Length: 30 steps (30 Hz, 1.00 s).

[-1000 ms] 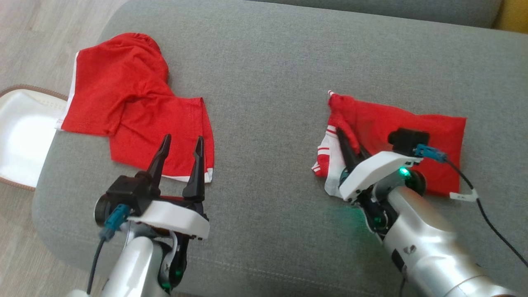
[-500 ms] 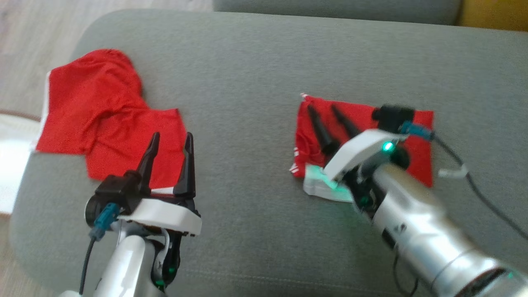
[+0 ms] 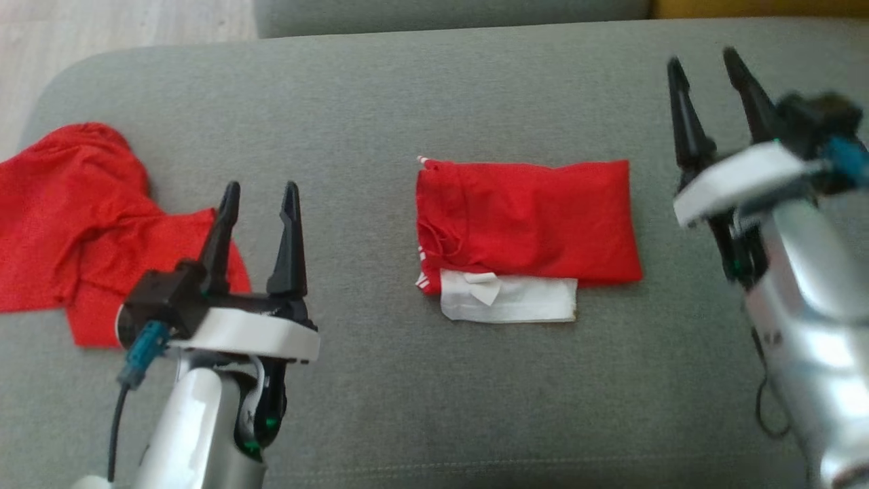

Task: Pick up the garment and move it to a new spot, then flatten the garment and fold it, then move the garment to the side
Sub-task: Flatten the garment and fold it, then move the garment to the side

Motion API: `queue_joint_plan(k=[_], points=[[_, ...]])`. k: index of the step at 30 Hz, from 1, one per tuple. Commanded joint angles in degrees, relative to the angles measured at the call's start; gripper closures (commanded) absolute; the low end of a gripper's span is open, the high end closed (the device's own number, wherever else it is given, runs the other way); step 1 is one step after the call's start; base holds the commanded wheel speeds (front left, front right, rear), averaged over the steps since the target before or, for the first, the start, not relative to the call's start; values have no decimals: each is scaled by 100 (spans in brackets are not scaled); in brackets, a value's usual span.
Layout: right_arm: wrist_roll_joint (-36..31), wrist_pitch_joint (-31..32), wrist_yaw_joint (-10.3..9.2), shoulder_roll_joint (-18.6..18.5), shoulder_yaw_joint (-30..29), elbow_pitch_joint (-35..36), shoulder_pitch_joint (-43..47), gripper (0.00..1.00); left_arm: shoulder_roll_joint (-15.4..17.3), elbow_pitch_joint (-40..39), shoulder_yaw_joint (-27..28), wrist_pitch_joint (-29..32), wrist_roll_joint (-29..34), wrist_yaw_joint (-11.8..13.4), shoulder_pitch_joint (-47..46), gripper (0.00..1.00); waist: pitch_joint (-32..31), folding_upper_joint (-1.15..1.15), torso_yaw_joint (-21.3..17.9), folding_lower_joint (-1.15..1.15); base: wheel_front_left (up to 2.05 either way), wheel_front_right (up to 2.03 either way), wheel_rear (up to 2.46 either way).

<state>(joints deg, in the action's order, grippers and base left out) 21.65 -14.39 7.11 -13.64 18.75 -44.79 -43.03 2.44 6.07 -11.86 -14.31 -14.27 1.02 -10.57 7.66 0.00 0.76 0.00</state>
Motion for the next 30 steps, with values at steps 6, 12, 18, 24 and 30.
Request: queue_joint_plan(k=[6,12,18,24,30], points=[[-1256,-60,37,461,-1204,1542,1368,0,43,-262,262,-69,24,39,-274,0,27,0,-166,0,0,0,0],[-1767,-61,37,882,-1792,2233,2219,0,43,-160,221,-69,49,22,-140,0,55,0,-155,0,0,0,0],[-1973,-61,37,1037,-1940,2459,2553,0,43,-42,227,-69,79,-27,5,0,47,0,-127,0,0,0,0],[-1978,92,37,1071,-2000,2422,2609,0,43,-20,194,-69,54,-47,-12,0,74,0,-36,0,0,0,0],[-1545,531,37,1074,-1948,2030,2477,0,43,-26,78,-69,52,-76,-96,0,290,0,187,0,0,0,0]])
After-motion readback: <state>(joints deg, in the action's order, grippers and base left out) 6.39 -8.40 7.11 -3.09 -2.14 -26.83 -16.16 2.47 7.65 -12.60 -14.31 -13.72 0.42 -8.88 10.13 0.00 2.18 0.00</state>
